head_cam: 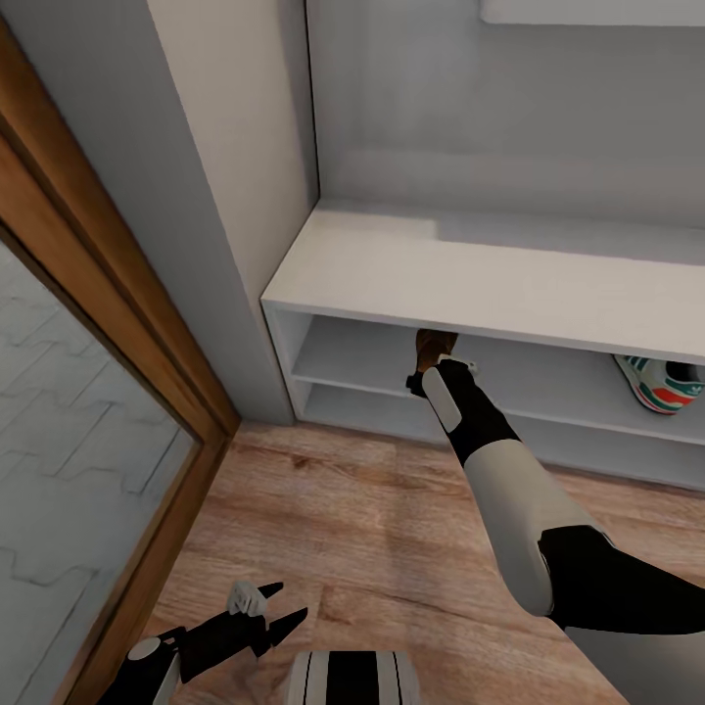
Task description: Pick up the two gym shoes and the two sandals from the corridor floor and place them onto the hallstand (shoe rack) in the corridor, making sure they are on the rack and not on the floor. Arrange them so the two gym shoes are next to each other and the two sandals are next to each other.
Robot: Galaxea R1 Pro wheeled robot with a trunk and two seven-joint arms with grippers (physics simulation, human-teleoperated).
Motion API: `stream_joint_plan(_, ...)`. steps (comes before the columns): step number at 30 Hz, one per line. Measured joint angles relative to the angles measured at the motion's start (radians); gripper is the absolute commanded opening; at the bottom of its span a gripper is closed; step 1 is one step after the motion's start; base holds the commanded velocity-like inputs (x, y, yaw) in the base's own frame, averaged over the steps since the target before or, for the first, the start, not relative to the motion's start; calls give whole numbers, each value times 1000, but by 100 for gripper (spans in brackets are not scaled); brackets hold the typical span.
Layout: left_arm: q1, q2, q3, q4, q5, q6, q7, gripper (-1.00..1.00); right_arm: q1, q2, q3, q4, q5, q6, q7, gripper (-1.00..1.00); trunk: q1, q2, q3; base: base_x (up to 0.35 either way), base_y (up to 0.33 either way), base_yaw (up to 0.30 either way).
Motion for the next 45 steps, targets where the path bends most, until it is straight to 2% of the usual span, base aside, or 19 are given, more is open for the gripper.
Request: stream_joint_plan(45, 0, 1, 0, 0, 0, 1, 0, 100, 0, 0, 0, 0, 1, 0, 0, -100, 0, 0, 0, 56, -4, 0)
